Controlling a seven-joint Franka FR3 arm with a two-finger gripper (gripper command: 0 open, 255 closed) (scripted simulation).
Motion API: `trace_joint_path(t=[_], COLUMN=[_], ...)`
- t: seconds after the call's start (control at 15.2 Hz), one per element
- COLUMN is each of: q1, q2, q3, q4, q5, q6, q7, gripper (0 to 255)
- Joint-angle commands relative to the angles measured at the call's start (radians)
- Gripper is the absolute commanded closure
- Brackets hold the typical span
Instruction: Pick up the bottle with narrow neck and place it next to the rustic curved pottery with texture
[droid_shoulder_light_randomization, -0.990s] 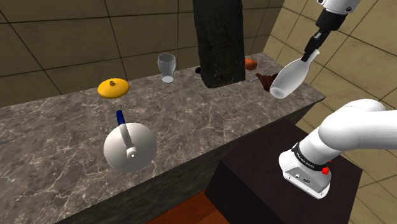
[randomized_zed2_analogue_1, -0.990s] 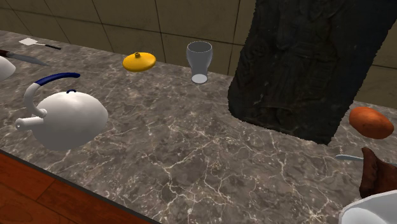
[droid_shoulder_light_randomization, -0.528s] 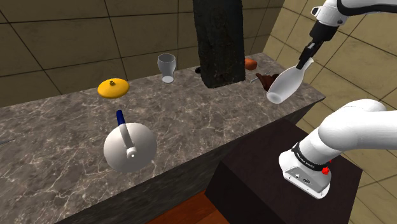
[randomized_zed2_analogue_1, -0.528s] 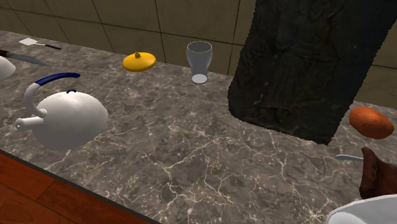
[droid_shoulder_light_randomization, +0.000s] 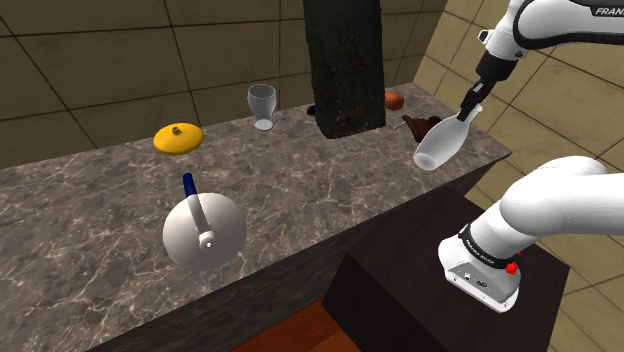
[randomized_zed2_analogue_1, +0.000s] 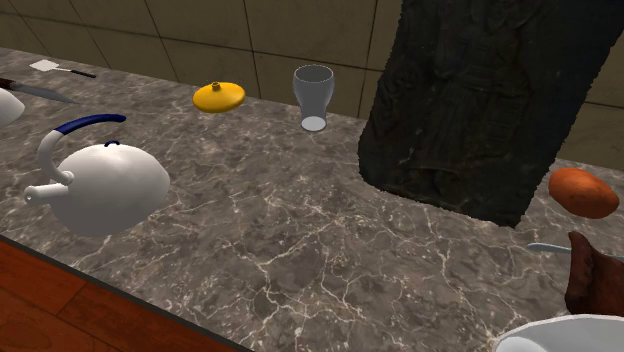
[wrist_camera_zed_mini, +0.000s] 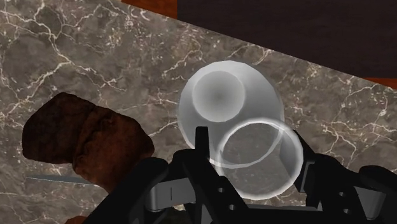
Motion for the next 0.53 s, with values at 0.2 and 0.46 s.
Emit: trace_joint_path(t=[0.2,0.46], q1=[-0.007,-0.007], q2=[0.008,0.008], q3=[-0.015,-0.015], q4=[-0.072,-0.072], q5=[-0.016,-0.016], q6=[0.08,0.08], q7=[0.005,0.005], gripper=[255,255])
